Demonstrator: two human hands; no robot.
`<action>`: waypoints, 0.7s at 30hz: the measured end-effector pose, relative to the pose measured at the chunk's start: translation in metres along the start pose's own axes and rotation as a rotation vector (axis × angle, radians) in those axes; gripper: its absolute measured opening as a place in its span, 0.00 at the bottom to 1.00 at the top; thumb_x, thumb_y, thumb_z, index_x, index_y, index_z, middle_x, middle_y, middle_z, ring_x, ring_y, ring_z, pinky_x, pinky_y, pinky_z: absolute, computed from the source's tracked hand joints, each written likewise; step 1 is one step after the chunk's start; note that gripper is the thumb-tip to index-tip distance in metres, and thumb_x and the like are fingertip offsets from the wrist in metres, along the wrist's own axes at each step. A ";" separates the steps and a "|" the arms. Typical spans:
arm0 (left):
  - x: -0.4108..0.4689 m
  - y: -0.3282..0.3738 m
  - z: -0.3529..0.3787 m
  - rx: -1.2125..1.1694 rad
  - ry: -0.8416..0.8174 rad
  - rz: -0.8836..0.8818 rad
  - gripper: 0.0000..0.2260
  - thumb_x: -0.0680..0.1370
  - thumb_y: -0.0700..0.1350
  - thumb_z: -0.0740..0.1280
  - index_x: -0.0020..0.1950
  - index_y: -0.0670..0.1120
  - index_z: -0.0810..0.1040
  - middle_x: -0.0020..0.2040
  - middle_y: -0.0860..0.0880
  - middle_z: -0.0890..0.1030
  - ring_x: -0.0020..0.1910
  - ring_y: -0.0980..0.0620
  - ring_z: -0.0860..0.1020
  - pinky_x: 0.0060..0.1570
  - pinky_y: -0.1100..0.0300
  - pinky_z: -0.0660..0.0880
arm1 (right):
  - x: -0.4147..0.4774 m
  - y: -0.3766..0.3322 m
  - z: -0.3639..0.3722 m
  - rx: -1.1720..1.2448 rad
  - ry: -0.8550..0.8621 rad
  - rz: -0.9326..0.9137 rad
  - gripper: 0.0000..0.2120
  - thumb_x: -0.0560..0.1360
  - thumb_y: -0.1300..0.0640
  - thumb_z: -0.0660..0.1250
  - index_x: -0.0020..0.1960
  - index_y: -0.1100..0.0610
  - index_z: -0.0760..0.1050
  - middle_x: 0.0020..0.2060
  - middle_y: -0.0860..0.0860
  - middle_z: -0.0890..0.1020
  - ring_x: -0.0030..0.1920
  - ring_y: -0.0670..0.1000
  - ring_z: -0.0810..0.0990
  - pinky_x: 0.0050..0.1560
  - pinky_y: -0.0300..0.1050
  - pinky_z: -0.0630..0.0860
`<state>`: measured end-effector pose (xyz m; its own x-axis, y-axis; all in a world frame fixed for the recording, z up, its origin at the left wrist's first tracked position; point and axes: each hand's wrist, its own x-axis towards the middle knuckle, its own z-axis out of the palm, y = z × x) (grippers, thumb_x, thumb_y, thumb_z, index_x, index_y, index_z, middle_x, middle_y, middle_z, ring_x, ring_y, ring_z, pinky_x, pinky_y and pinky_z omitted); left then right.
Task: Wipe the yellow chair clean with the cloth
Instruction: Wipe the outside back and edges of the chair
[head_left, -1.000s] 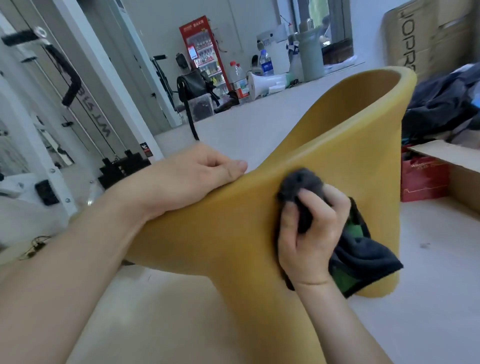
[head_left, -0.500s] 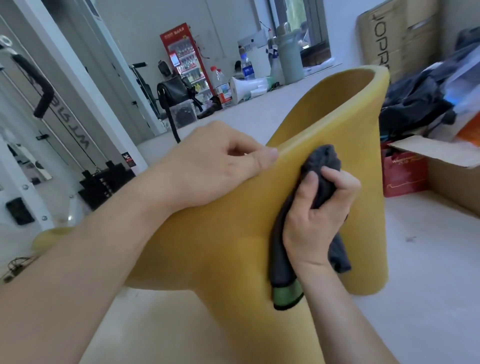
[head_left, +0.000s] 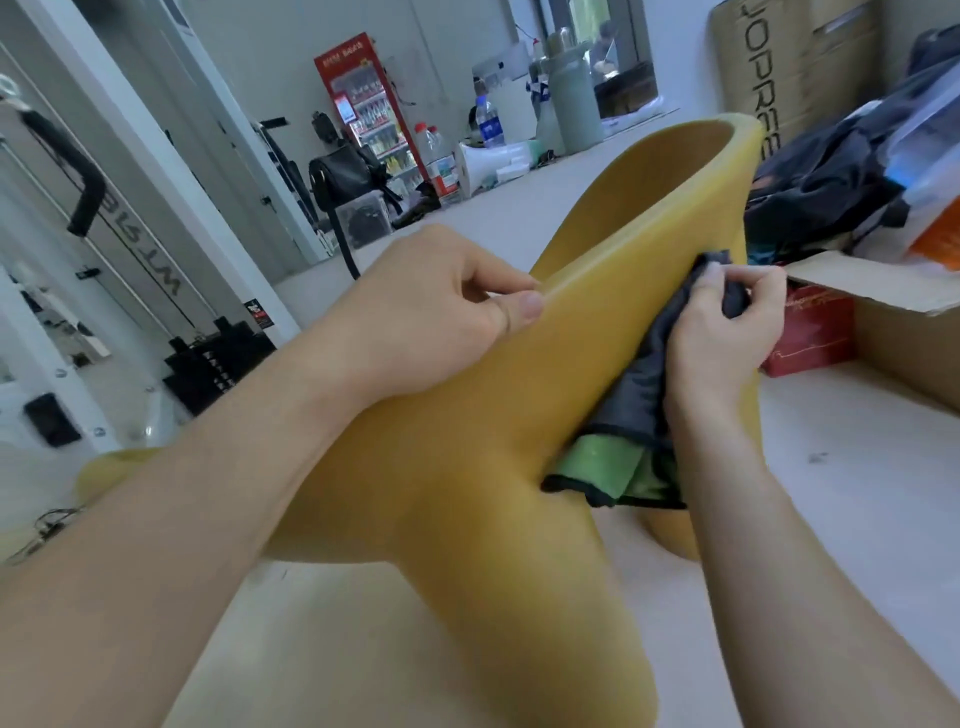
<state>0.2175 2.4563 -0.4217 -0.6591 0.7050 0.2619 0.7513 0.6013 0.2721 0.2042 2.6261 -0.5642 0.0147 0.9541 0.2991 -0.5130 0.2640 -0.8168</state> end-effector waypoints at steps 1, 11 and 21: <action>0.001 0.001 0.001 0.003 -0.008 0.003 0.10 0.77 0.49 0.68 0.57 0.53 0.82 0.45 0.63 0.81 0.45 0.65 0.80 0.53 0.63 0.77 | -0.006 0.000 -0.003 -0.017 -0.008 0.035 0.05 0.78 0.60 0.63 0.44 0.58 0.69 0.37 0.41 0.72 0.39 0.35 0.72 0.51 0.45 0.73; 0.002 -0.007 0.005 -0.018 0.025 0.036 0.11 0.76 0.52 0.67 0.58 0.57 0.81 0.51 0.66 0.81 0.50 0.69 0.78 0.55 0.69 0.73 | -0.006 -0.017 0.010 0.104 -0.055 -0.262 0.05 0.76 0.65 0.64 0.44 0.57 0.72 0.37 0.44 0.73 0.41 0.39 0.73 0.49 0.38 0.72; 0.006 0.009 0.018 0.056 0.147 0.028 0.11 0.76 0.53 0.67 0.57 0.56 0.82 0.51 0.57 0.85 0.53 0.58 0.81 0.58 0.54 0.76 | -0.090 -0.010 -0.004 0.095 -0.284 -0.648 0.05 0.78 0.55 0.61 0.50 0.56 0.69 0.41 0.58 0.75 0.40 0.57 0.74 0.43 0.49 0.72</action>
<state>0.2211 2.4726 -0.4342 -0.6328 0.6615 0.4024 0.7673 0.6054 0.2115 0.2110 2.5385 -0.5848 0.1245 0.5320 0.8376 -0.5496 0.7398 -0.3881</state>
